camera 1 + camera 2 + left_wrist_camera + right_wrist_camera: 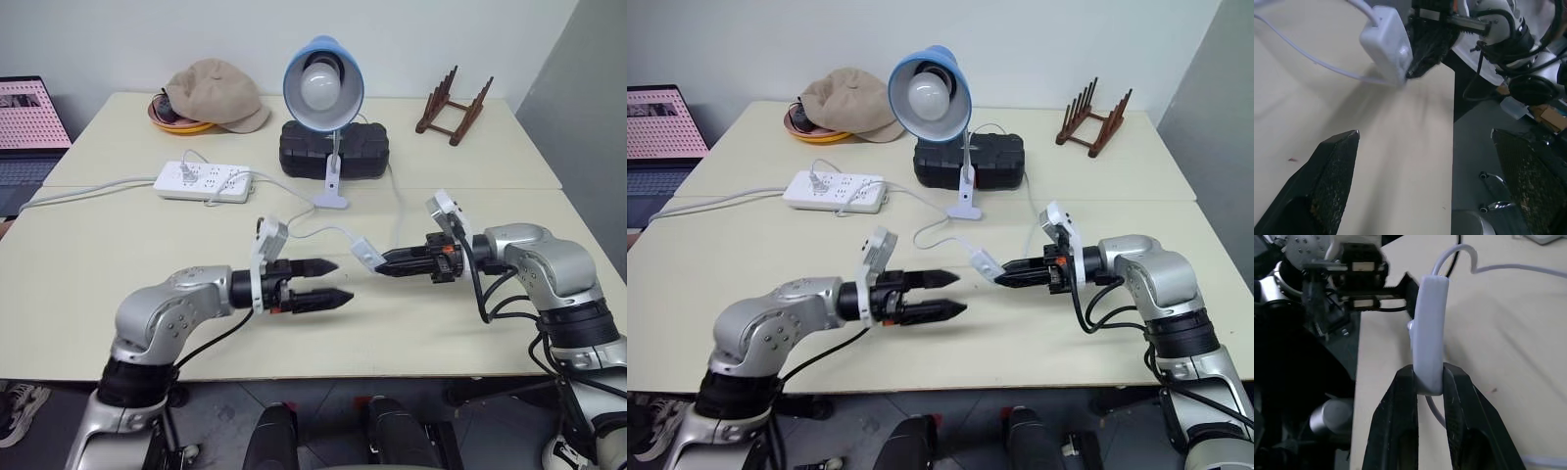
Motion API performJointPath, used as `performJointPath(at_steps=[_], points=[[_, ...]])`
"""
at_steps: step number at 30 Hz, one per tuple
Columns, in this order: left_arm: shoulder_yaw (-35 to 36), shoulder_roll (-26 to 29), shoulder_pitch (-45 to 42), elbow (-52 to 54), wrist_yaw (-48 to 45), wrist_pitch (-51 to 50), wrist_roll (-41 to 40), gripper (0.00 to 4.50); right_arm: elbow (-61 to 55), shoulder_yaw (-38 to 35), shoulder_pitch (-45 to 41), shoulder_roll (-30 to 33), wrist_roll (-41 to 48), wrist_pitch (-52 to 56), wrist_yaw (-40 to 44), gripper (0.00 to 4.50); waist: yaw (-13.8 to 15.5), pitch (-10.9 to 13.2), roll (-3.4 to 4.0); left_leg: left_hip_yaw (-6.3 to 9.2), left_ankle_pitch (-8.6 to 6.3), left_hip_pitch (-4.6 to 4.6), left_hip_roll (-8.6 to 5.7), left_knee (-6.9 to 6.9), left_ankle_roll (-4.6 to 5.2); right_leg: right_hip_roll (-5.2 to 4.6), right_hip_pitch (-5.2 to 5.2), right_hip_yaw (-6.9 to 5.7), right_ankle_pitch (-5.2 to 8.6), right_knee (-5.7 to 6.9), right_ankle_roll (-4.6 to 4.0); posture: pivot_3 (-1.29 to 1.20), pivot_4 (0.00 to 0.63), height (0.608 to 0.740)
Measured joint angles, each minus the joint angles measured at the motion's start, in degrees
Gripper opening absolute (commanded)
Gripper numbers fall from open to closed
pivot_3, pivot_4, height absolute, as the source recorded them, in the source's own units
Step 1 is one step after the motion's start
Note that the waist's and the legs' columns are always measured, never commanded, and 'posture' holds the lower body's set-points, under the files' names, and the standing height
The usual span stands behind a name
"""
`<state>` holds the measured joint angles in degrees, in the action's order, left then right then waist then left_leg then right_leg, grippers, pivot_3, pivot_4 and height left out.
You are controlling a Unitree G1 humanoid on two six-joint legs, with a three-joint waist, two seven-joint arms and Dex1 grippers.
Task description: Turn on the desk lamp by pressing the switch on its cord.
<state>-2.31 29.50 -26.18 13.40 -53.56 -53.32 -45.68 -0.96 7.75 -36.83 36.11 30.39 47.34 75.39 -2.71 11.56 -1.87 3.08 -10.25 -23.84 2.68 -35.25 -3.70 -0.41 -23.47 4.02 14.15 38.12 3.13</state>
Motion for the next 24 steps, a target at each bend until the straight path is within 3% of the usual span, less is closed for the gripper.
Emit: performJointPath(at_steps=[14, 24], points=[[-3.7, -0.7, -4.2, -3.1, -2.7, 1.2, 1.9, 4.5, -4.8, 0.4, 2.0, 1.8, 1.3, 2.3, -0.8, 0.35, -0.3, 0.0, 0.0, -0.05, -0.01, -0.02, 0.01, 0.13, 0.0, 0.0, -0.04, 0.03, -0.02, -0.08, 0.05, 0.0, 0.15, 0.74], [-3.7, -0.7, -4.2, -3.5, -3.3, 1.4, 1.9, 2.67, -5.2, 0.9, 2.0, 1.8, 1.9, 2.5, -1.3, 0.35, -0.3, 0.0, 0.0, -0.05, -0.01, -0.03, 0.01, 0.14, 0.0, 0.0, -0.05, 0.02, -0.01, -0.1, 0.05, 0.0, 0.15, 0.74]])
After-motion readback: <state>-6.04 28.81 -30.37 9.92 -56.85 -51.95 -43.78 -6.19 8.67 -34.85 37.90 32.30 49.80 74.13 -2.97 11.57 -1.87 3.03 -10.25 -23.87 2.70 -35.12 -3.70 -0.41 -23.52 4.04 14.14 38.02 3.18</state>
